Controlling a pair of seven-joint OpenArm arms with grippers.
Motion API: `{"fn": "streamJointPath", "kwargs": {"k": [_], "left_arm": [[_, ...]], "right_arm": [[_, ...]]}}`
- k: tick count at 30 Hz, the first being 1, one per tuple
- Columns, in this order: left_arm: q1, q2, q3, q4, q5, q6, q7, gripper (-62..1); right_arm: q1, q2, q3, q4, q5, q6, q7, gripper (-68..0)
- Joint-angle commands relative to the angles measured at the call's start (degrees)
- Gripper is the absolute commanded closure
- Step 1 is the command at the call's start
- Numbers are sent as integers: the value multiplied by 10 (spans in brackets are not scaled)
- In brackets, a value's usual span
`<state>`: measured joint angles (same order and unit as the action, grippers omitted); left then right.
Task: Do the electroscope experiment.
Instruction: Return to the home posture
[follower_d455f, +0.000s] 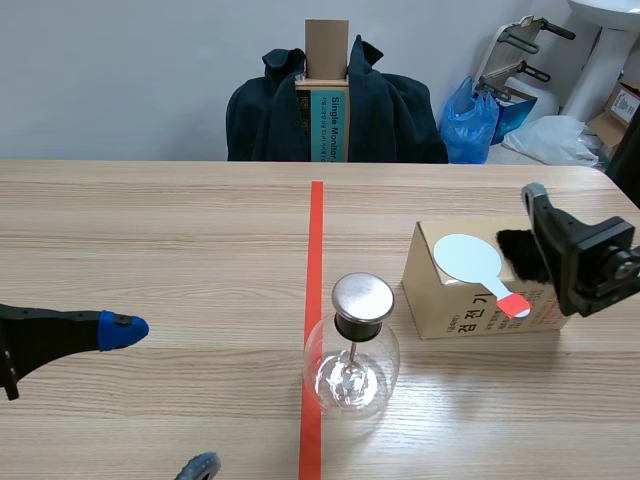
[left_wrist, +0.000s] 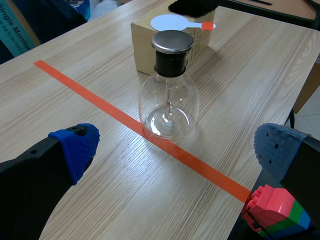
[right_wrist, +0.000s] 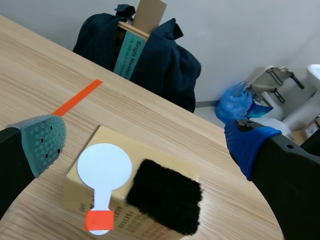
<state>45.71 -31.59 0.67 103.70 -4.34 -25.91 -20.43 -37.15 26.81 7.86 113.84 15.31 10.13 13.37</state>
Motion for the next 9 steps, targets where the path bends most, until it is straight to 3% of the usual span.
{"fn": "streamJointPath", "kwargs": {"k": [1,4,9], "left_arm": [[-2,3,-3,3,-5,1,-12,-623],[-2,3,-3,3,-5,1,-12,-623],[-2,3,-3,3,-5,1,-12,-623]], "right_arm": [[7,-4,-3,3,6,5,7,-679],[8,-18,-13,3,5,24,-2,-679],[8,-38,-24,3,3,24,-4,-679]]}}
